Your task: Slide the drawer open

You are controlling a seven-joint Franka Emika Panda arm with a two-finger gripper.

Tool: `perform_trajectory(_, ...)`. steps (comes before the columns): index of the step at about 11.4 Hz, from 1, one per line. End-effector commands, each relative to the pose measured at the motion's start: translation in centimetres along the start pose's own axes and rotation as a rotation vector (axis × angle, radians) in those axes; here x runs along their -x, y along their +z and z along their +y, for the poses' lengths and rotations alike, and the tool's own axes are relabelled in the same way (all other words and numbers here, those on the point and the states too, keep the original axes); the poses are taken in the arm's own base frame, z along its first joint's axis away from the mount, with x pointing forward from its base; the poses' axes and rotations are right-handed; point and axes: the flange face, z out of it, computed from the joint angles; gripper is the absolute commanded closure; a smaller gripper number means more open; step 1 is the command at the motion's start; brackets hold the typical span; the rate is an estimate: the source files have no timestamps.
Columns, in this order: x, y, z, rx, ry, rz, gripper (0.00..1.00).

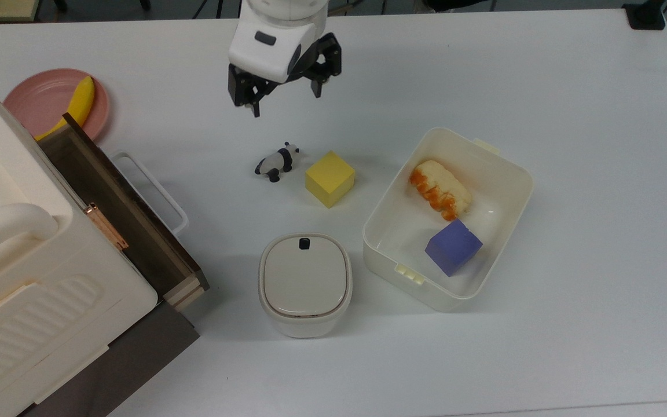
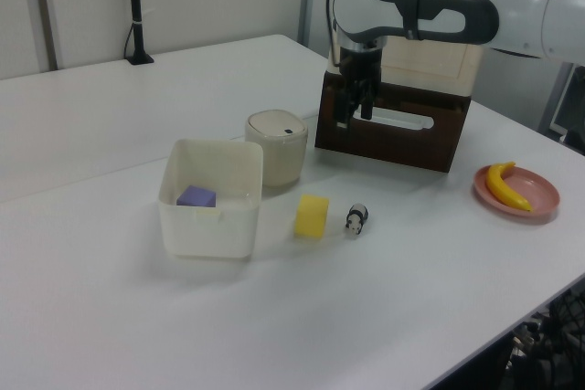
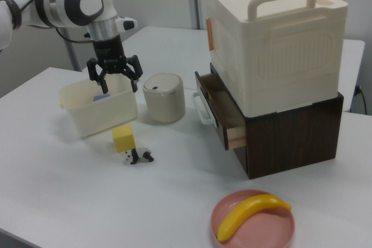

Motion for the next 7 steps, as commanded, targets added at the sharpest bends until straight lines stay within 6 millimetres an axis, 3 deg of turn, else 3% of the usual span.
perform_trajectory(1,1.2,-0.5,-1.2,-0.023,0.309,-0.014,0.0)
perform_trajectory(7,1.7,-1.1,0.1,-0.053,0.416,0.003,0.0)
